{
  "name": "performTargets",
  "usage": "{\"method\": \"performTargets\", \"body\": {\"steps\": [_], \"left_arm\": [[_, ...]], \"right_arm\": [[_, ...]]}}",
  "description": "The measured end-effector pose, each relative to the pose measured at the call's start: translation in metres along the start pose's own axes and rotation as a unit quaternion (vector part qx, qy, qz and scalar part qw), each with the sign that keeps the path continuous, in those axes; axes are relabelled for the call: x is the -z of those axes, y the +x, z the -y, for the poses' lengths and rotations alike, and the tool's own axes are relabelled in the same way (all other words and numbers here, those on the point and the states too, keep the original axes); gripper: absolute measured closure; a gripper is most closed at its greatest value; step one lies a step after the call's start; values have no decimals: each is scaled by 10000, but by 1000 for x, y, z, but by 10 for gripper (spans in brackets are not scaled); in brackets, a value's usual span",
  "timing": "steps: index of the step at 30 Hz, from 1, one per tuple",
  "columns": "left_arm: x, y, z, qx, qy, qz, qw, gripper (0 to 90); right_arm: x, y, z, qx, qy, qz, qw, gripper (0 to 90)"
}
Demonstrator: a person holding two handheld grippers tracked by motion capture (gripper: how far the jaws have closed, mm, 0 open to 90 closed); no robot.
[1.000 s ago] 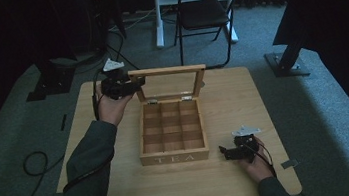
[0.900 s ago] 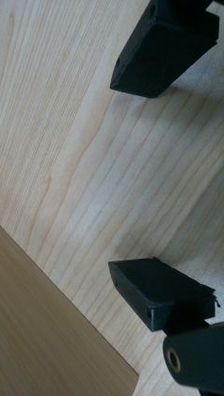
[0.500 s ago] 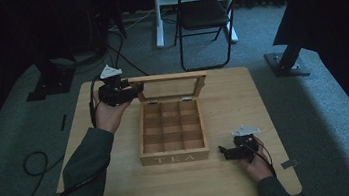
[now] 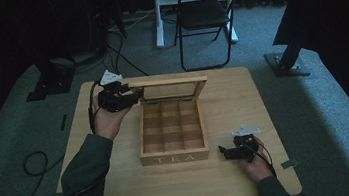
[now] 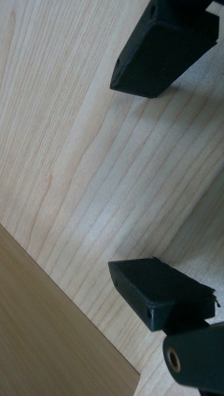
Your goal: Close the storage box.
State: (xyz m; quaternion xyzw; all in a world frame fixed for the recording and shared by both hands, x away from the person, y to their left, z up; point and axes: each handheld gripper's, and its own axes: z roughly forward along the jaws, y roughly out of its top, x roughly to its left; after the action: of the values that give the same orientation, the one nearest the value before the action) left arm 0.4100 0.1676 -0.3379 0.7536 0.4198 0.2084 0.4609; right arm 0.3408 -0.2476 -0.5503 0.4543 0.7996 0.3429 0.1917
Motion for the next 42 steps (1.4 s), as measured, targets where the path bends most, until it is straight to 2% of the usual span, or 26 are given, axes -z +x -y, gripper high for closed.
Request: {"method": "performTargets", "body": {"steps": [6, 11, 19, 23, 42], "left_arm": [[2, -2, 6, 27, 21, 44, 10000, 429], [5, -6, 10, -72, 107, 43, 9999, 428], [8, -10, 17, -2, 144, 63, 9999, 427], [10, -11, 22, 110, 144, 123, 9998, 421], [14, -18, 36, 151, 147, 82, 9997, 418]], "right_arm": [[0, 0, 0, 0, 1, 0, 10000, 116], [0, 0, 0, 5, 4, -4, 10000, 116], [0, 0, 0, 11, 1, -4, 10000, 116], [0, 0, 0, 10, 2, -11, 10000, 116], [-1, 0, -1, 16, 2, -19, 10000, 117]]}}
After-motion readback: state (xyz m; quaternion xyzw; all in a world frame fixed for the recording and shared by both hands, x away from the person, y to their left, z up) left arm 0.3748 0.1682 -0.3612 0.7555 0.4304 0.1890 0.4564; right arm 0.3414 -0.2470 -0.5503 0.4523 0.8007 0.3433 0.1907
